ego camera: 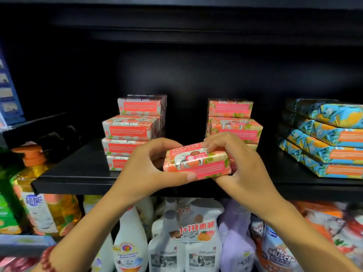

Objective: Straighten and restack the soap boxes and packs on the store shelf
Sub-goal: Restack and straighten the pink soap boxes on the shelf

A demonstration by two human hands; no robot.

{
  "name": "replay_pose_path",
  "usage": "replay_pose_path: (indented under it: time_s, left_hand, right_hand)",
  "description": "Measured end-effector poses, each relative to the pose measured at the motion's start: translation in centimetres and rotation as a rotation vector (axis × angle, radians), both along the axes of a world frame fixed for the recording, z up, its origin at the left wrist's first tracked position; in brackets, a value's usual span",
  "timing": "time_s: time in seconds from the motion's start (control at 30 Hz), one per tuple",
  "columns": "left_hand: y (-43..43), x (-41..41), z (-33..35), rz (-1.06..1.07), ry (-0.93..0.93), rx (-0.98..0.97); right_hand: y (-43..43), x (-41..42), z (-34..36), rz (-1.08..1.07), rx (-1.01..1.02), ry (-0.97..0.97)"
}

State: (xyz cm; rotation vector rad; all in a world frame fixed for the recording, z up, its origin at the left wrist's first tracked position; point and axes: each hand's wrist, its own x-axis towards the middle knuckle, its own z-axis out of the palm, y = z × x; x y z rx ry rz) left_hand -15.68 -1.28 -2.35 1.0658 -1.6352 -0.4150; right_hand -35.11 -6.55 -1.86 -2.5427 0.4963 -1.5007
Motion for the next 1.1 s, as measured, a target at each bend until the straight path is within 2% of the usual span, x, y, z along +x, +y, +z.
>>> replay_pose_path:
  time_s: [0.1,0.23,0.43,0.63,0.73,1.1]
  left_hand:
    - [0.3,0.3,-0.7,0.124,-0.052,-0.055]
    - [0.7,1.0,-2.0,0.285,-0.133,-0.018]
    - [0.3,0.7,-2.8,0.394,-0.353,-0.022]
    - [0.9,-0.2,-2.8,0.47,-0.668,-0.302]
    - [0.8,-0.7,-2.7,0.477,-0.734,-0.374]
    - [-3.0,-1.2,-1.1,0.564,-0.918,-0.125]
  right_hand:
    - [-0.4,-0.8,-0.8,-0.07,-0.025,0.072]
    - [-0.9,-2.5,-2.6,-0.222,0.002,0.128]
    - [-1.2,-2.9,-5.0,-0.349,0.055,0.301]
    - [-1.3,-2.8,-5.3,-0.374,0.045,0.291]
    - [-1.2,-2.6,-5.3,-0.378,0.044,0.278]
    - [-1.0,-2.5,-5.2,-0.376,0.09,0.26]
